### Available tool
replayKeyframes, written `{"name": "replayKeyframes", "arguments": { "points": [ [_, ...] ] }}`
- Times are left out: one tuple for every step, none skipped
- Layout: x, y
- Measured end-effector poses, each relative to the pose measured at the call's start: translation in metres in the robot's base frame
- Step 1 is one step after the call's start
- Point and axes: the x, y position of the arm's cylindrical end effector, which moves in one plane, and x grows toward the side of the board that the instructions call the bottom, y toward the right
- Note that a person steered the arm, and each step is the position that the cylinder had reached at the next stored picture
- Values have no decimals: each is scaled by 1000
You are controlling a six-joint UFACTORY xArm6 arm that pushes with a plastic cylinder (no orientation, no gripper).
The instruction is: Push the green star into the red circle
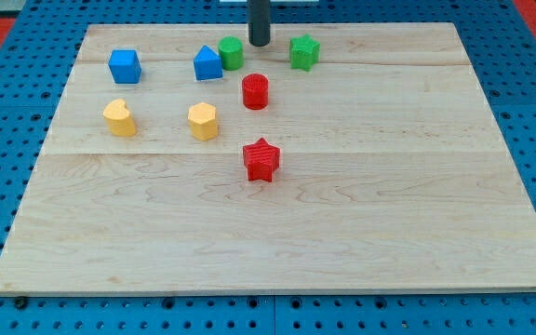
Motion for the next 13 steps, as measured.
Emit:
{"name": "replayKeyframes", "arguments": {
  "points": [
    [11,-41],
    [15,-57],
    [15,-38],
    [23,44],
    [32,65],
    [39,66],
    [63,82],
    [73,103],
    [68,203],
    [37,226],
    [0,146],
    [22,81],
    [-9,153]
  ]
}}
